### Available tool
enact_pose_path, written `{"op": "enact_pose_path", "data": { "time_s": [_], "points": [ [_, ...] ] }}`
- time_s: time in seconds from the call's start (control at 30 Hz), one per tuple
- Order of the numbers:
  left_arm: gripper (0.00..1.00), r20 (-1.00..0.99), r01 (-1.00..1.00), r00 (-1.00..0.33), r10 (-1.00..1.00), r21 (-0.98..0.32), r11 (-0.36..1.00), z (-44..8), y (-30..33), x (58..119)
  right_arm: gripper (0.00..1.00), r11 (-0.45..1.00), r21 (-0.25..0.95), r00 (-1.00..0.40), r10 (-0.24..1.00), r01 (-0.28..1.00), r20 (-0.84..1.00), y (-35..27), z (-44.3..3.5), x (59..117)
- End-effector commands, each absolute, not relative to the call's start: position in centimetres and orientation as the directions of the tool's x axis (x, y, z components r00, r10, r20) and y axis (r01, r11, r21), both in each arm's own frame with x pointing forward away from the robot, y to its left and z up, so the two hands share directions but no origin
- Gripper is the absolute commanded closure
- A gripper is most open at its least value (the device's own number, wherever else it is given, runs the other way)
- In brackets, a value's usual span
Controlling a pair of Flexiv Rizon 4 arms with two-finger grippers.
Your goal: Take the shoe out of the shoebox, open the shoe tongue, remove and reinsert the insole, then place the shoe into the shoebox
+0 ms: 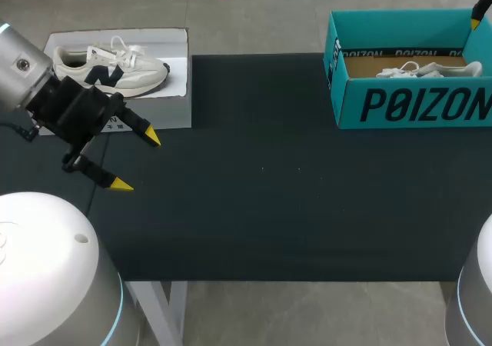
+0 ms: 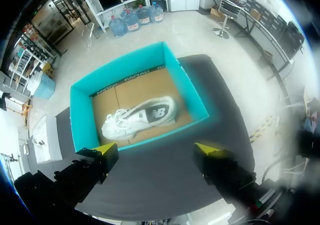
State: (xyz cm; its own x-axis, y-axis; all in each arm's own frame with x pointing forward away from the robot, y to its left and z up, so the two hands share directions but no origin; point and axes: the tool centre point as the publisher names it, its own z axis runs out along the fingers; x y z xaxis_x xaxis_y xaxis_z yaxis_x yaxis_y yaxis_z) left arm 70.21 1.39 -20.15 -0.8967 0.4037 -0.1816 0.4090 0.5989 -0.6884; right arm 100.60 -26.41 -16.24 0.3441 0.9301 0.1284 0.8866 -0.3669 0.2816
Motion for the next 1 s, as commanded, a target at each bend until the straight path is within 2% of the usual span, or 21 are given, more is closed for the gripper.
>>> {"op": "enact_pose_path", "data": {
  "time_s": [0.03,0.13,0.27,0.37,0.63,1.0],
  "points": [
    [0.00,-0.180,0.409,-0.896,0.405,-0.687,0.601,-20.1,1.4,70.2,0.00,-0.368,0.287,0.345,0.930,0.885,0.129,-26.4,-16.3,100.5],
    [0.00,-0.179,0.477,-0.856,0.485,-0.634,0.608,-19.9,1.3,71.4,0.00,-0.368,0.287,0.345,0.930,0.885,0.129,-26.4,-16.3,100.5],
    [0.00,-0.196,0.615,-0.771,0.606,-0.477,0.628,-19.8,2.1,73.0,0.00,-0.368,0.287,0.345,0.930,0.885,0.129,-26.4,-16.3,100.5],
    [0.00,-0.187,0.683,-0.709,0.680,-0.423,0.595,-20.0,3.6,74.3,0.00,-0.368,0.287,0.345,0.930,0.885,0.129,-26.4,-16.3,100.5],
    [0.00,-0.145,0.760,-0.601,0.786,-0.406,0.507,-21.3,9.3,79.0,0.00,-0.368,0.287,0.345,0.930,0.885,0.129,-26.4,-16.3,100.5],
    [0.00,-0.087,0.784,-0.567,0.819,-0.363,0.504,-21.7,16.1,84.0,0.00,-0.368,0.287,0.345,0.930,0.885,0.129,-26.4,-16.3,100.5]
  ]
}}
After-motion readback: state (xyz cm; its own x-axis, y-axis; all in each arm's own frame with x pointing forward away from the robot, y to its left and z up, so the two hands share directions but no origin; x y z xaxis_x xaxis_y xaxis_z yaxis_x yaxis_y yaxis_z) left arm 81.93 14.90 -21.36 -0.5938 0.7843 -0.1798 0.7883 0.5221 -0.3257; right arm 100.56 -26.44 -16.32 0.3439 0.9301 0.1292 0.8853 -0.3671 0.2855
